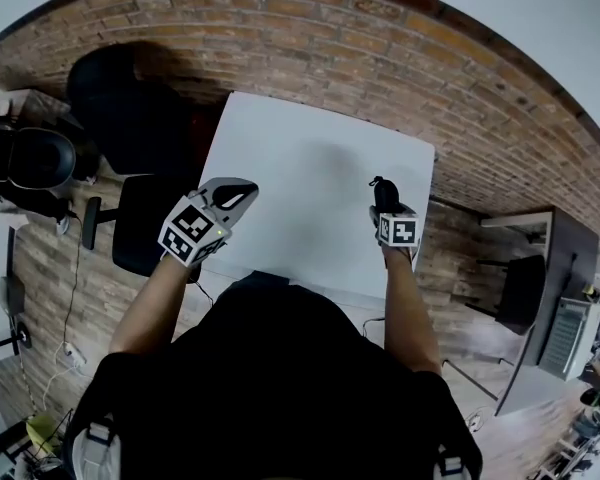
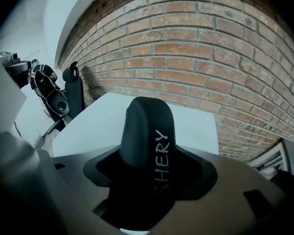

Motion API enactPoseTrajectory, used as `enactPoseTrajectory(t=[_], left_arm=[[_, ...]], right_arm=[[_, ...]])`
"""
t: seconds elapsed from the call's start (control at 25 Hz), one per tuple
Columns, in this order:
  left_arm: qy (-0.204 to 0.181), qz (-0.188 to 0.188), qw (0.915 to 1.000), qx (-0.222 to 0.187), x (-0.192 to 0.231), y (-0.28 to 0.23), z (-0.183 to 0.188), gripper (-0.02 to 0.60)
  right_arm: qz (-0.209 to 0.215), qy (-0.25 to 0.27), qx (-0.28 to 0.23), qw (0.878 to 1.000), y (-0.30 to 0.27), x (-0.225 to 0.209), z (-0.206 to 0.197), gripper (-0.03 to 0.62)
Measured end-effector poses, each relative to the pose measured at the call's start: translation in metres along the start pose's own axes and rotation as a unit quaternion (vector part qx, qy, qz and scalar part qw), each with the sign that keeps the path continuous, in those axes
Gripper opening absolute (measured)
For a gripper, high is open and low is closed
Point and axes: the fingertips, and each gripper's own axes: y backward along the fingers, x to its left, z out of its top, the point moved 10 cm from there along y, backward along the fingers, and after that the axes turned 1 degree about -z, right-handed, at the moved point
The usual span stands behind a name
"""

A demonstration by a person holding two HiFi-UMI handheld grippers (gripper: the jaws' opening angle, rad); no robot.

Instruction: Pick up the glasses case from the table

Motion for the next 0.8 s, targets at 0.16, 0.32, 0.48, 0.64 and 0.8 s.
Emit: enactPoseTrajectory(t=[0.16, 0.32, 0.48, 0.64, 0.8], left_arm=[[0.000, -0.004, 1.0000, 0.001, -0.013, 0.007, -0.004, 0.014], [0.005, -0.008, 0.9999, 0.006, -0.023, 0.017, -0.012, 0.014], [0.006, -0.006, 1.0000, 0.000, -0.030, 0.024, -0.014, 0.014], [0.002, -0.007, 0.9998, -0.016, -0.043, 0.033, -0.011, 0.013], [-0.003, -0.009, 0.9998, -0.017, -0.055, 0.043, -0.014, 0.014]], right_arm=[[-0.009, -0.008, -0.015, 1.000, 0.021, -0.006, -0.003, 0.318], [-0.009, -0.019, -0.036, 0.999, 0.043, -0.002, -0.001, 0.318], [-0.001, -0.020, -0.058, 0.998, 0.067, 0.005, 0.001, 0.318], [0.003, -0.021, -0.076, 0.997, 0.091, 0.013, -0.004, 0.319], [0.008, -0.022, -0.095, 0.995, 0.115, 0.021, -0.008, 0.319]])
